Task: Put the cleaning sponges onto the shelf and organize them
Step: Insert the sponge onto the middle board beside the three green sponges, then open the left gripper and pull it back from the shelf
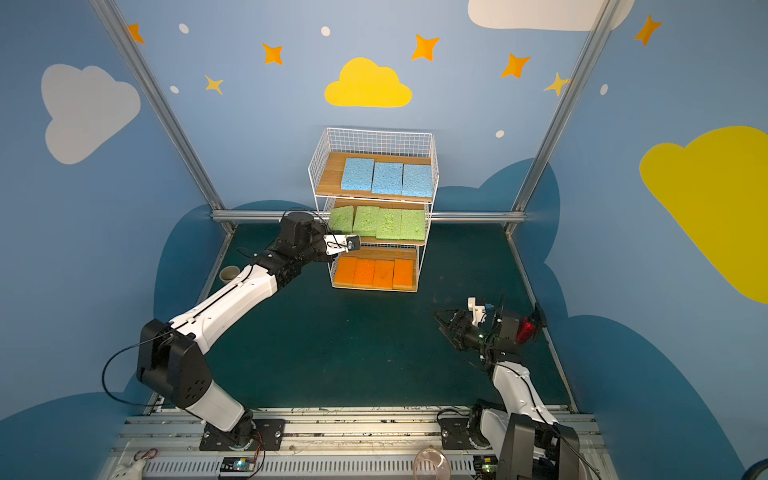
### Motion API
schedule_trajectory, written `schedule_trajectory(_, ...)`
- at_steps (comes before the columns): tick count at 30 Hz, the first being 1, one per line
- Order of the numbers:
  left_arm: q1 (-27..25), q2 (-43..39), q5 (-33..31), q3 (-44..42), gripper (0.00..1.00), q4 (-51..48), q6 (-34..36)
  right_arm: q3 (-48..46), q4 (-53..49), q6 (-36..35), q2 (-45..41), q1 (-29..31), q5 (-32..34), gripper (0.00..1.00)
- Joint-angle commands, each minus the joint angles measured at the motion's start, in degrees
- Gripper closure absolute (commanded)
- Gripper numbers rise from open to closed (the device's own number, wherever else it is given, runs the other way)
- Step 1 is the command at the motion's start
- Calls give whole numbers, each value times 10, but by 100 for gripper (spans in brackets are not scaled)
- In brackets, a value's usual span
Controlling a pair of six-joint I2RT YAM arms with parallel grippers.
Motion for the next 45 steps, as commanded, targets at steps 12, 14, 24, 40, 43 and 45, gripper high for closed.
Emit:
schedule_trajectory(12, 4, 4, -5, -7, 65, 24, 1, 7, -1, -9, -6, 2, -8, 12)
schedule_trajectory(14, 5, 0, -4, -9, 55, 31, -4, 7, -1, -9, -6, 2, -8, 12)
schedule_trajectory(24, -5, -68, 49, -35, 0, -16, -67, 13, -26, -28, -21, 1, 5, 12)
schedule_trajectory(40, -69, -380, 31, -271, 0, -54, -390, 40, -114, -110, -94, 16, 157, 10)
schedule_trajectory(43, -67, -418, -11, -310, 0, -56, -507, 38, -117, -136, -107, 31, 230, 10)
schedule_trajectory(45, -65, -424, -47, -328, 0, -60, -558, 36, -117, -163, -120, 41, 280, 10)
